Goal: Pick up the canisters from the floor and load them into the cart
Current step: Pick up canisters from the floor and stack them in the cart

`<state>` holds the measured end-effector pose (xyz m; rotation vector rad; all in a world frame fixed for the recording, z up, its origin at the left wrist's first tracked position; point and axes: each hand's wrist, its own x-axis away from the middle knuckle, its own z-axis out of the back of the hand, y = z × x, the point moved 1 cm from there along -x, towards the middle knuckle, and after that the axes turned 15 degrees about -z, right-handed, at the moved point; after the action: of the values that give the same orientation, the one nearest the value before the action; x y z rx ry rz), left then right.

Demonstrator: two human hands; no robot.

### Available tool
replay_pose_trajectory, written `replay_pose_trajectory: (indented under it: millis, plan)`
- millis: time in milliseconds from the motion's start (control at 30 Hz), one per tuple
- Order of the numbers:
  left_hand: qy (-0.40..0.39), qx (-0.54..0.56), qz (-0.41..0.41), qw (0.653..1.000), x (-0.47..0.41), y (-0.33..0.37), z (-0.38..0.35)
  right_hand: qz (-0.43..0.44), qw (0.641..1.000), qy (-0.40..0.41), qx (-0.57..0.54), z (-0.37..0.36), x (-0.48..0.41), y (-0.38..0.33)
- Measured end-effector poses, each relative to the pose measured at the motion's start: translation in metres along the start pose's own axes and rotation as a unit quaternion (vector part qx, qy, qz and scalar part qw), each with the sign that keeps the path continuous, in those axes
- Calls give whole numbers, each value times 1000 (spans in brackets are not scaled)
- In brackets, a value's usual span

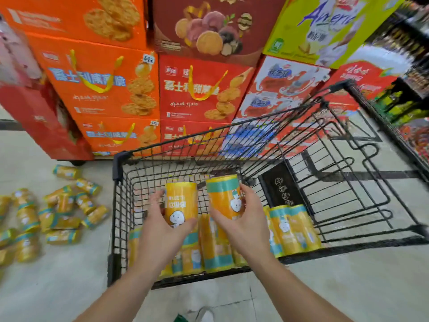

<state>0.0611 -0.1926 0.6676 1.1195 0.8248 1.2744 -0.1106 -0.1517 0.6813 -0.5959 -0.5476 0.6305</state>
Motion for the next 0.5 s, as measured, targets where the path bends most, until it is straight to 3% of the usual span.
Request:
replay_pose_trajectory:
  millis: [500]
  plan:
    - [-122, -14, 41, 992, 30, 77, -235, -169, 962, 112, 182, 172, -102, 137]
